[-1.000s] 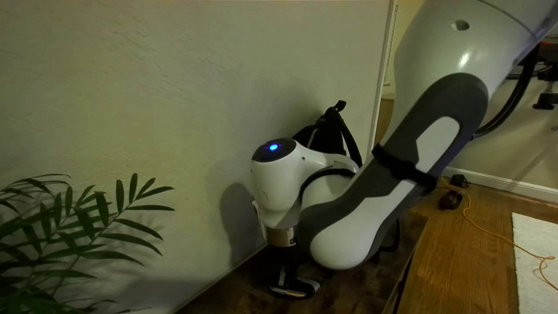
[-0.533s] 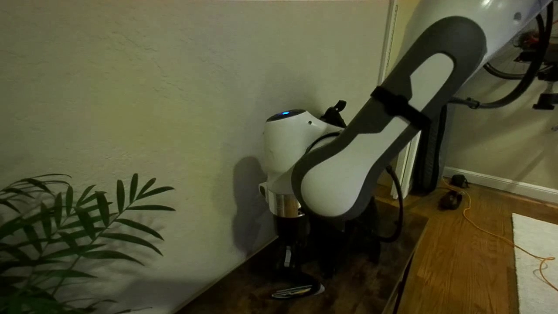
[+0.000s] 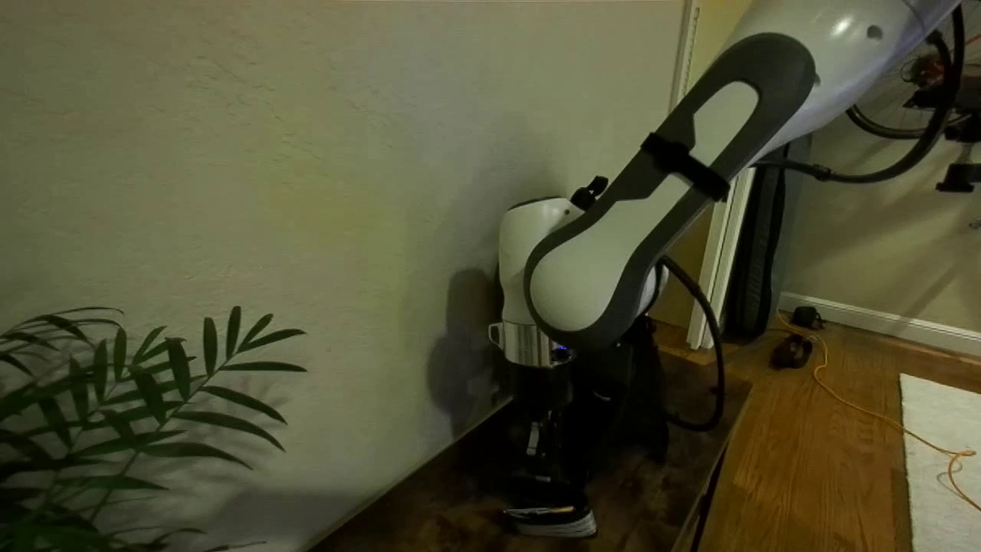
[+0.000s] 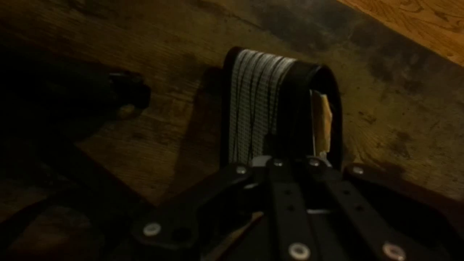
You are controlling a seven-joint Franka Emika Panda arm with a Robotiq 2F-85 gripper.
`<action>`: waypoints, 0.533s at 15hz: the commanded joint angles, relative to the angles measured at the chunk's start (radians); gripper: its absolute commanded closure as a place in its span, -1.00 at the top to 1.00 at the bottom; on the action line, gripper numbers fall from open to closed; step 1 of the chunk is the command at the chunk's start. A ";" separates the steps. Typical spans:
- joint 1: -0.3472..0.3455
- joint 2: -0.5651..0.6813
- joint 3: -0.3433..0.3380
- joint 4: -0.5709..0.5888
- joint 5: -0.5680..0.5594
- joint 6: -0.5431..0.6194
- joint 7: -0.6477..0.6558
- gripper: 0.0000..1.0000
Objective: Pick up the wallet and put it in the bag
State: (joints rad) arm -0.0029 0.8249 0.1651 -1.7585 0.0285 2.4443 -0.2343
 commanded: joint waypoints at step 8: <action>-0.057 -0.009 0.010 -0.068 0.059 0.013 -0.051 -0.92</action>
State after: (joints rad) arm -0.0434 0.8345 0.1717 -1.7847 0.0779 2.4446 -0.2675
